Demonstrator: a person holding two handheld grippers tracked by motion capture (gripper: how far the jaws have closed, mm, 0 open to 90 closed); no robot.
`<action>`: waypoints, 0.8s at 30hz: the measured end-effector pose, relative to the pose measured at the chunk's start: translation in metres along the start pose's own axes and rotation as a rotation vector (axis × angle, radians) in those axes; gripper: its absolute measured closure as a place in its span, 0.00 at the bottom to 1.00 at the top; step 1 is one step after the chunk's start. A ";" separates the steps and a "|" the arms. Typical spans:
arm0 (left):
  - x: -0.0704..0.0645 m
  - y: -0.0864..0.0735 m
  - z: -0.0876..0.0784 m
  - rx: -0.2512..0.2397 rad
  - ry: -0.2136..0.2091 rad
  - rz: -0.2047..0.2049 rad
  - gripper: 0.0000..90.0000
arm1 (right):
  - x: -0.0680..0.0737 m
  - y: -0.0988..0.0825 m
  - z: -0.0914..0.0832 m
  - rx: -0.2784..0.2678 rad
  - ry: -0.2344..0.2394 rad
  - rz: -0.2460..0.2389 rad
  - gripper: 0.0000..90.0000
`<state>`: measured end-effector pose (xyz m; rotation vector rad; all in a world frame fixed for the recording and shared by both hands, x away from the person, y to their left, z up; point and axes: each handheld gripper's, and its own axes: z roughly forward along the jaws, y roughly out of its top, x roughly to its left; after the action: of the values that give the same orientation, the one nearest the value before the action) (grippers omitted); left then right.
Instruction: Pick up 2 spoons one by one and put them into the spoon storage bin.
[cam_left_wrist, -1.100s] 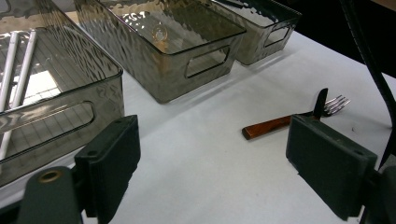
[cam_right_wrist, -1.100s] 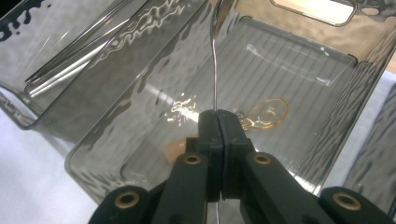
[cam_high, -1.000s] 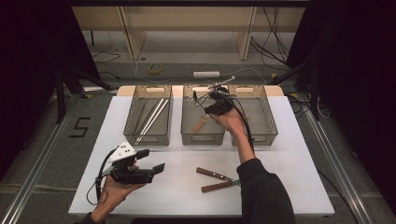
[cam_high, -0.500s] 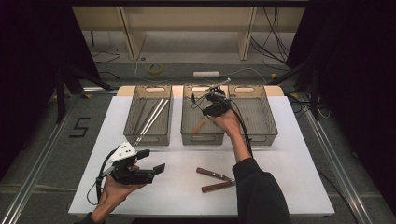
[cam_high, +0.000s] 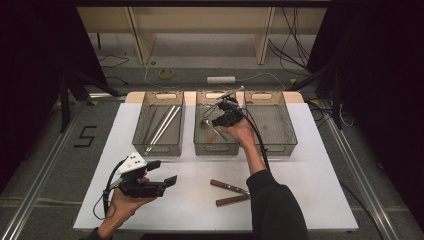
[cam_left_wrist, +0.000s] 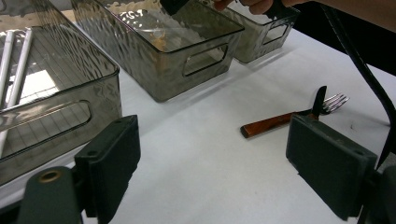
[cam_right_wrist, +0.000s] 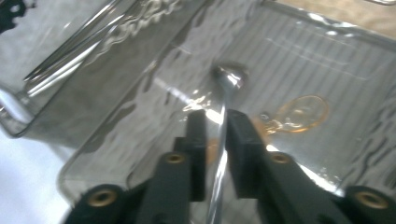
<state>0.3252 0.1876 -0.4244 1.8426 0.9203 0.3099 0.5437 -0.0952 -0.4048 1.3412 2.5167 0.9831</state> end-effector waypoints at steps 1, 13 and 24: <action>0.000 0.000 0.000 0.000 0.000 0.000 0.19 | 0.002 0.000 -0.001 0.004 0.003 -0.007 0.82; 0.000 0.000 0.000 -0.001 0.002 0.000 0.19 | 0.008 -0.007 -0.032 -0.026 0.099 -0.085 0.53; 0.000 0.000 0.002 0.004 0.003 -0.002 0.19 | 0.030 -0.037 -0.082 -0.080 0.163 -0.244 0.43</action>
<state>0.3256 0.1862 -0.4253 1.8452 0.9258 0.3094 0.4676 -0.1263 -0.3578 0.9396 2.6446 1.1653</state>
